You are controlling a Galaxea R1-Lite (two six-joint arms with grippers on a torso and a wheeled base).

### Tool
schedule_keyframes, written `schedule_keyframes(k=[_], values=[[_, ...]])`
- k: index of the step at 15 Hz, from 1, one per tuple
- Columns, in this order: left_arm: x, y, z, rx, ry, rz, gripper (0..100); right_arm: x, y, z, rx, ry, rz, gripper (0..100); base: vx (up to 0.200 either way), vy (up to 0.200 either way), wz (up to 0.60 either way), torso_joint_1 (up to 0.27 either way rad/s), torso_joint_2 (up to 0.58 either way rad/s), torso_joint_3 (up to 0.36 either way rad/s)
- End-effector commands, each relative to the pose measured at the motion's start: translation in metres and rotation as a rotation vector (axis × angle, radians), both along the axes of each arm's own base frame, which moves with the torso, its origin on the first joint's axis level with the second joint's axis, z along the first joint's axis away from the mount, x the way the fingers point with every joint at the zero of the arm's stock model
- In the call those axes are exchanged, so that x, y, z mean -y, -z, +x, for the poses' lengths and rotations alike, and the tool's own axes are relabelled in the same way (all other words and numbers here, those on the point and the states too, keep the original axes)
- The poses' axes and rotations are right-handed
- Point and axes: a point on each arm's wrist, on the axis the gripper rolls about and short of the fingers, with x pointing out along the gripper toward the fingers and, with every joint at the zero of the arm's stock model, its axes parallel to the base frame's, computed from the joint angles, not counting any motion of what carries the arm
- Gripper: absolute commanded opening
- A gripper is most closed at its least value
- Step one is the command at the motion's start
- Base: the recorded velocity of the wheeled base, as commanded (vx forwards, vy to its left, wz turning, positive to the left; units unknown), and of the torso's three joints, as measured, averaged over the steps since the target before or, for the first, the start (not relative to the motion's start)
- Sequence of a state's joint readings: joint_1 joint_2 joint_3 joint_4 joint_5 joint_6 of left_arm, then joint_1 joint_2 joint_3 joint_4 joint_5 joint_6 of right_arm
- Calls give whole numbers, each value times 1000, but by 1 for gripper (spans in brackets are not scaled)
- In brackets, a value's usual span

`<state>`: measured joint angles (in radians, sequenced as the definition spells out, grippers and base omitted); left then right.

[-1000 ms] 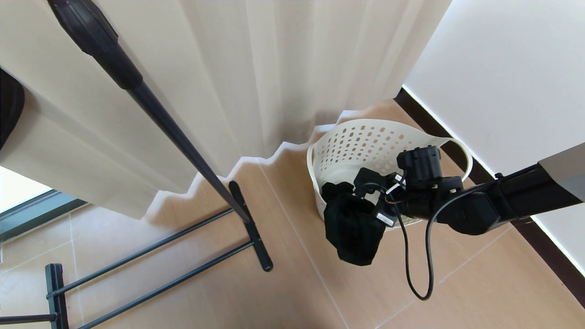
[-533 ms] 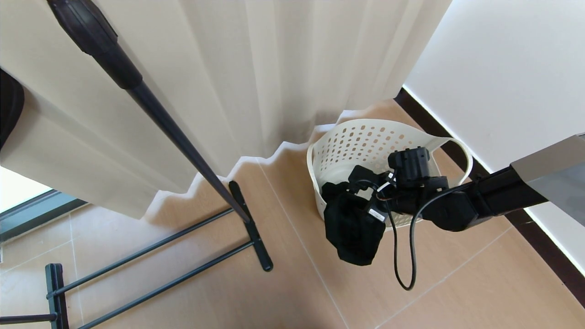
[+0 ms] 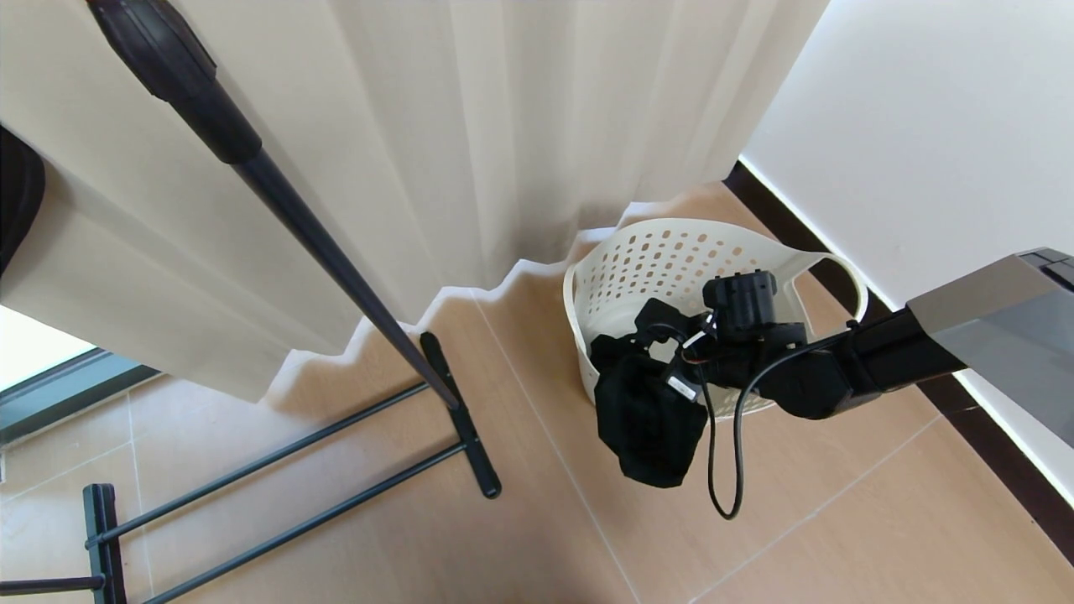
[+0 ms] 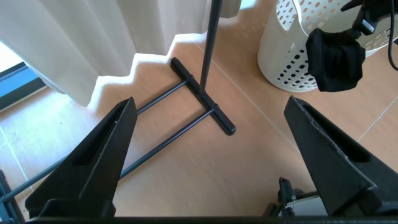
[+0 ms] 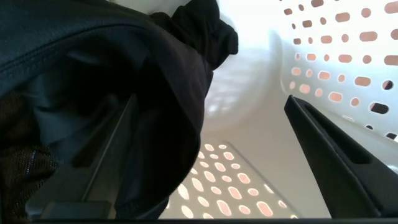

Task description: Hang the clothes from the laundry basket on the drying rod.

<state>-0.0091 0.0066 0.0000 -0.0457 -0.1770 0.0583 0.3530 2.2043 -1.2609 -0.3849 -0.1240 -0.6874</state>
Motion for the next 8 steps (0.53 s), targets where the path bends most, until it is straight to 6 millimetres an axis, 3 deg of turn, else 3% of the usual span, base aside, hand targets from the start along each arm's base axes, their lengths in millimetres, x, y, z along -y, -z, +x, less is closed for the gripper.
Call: schedule_keyframes(k=[1,8], values=[[0,0,0,1,1,0,100,-2,7,5,10,-2,5,100,0,0,0,0,0,0],[0,0,0,1,-1,0,100,-6,15,13,12,10,32,100,0,0,0,0,0,0]])
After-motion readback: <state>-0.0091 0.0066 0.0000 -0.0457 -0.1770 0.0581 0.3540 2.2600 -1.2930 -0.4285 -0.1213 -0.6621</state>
